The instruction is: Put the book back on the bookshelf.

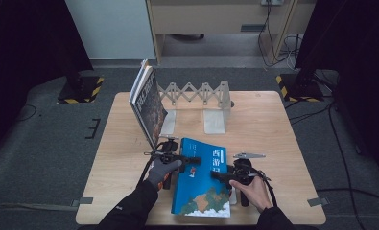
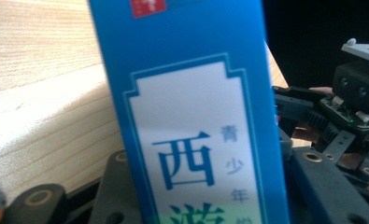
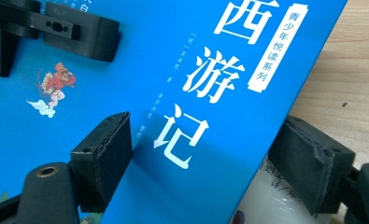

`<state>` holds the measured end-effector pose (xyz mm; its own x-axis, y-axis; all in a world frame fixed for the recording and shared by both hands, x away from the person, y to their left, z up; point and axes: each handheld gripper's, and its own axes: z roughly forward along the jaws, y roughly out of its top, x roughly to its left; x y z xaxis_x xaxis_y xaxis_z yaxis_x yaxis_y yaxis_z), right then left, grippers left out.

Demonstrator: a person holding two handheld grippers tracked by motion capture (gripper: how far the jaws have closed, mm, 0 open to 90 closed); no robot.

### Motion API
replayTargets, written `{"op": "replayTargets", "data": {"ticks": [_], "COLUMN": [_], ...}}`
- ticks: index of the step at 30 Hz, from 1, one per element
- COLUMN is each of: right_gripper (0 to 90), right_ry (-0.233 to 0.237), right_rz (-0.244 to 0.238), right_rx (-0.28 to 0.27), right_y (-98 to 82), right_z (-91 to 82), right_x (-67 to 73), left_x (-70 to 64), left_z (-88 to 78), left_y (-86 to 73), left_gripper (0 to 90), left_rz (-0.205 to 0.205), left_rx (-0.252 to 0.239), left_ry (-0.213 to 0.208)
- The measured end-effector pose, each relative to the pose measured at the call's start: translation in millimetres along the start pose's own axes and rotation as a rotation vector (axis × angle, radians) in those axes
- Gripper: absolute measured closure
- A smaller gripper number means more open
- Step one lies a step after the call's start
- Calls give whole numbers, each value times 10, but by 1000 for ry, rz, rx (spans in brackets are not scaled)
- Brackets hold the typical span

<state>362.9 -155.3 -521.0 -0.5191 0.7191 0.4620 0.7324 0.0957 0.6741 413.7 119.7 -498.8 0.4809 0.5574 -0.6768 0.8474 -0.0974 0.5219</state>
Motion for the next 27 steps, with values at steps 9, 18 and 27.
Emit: {"op": "replayTargets", "data": {"ticks": [9, 18, 27], "right_gripper": [225, 292, 275], "right_ry": [14, 60, 109], "right_rz": [-11, -22, -30], "right_rx": [-9, -65, -93], "right_y": [9, 46, 69], "right_z": [-26, -102, -149], "right_x": [7, 8, 33], "left_x": [-98, -237, -398], "left_z": [-59, -217, -324], "left_y": [-4, 63, 92], "left_gripper": [579, 606, 612], "left_rz": [20, 37, 99], "left_rx": [-14, -23, -32], "left_ry": [15, -1, -9]}}
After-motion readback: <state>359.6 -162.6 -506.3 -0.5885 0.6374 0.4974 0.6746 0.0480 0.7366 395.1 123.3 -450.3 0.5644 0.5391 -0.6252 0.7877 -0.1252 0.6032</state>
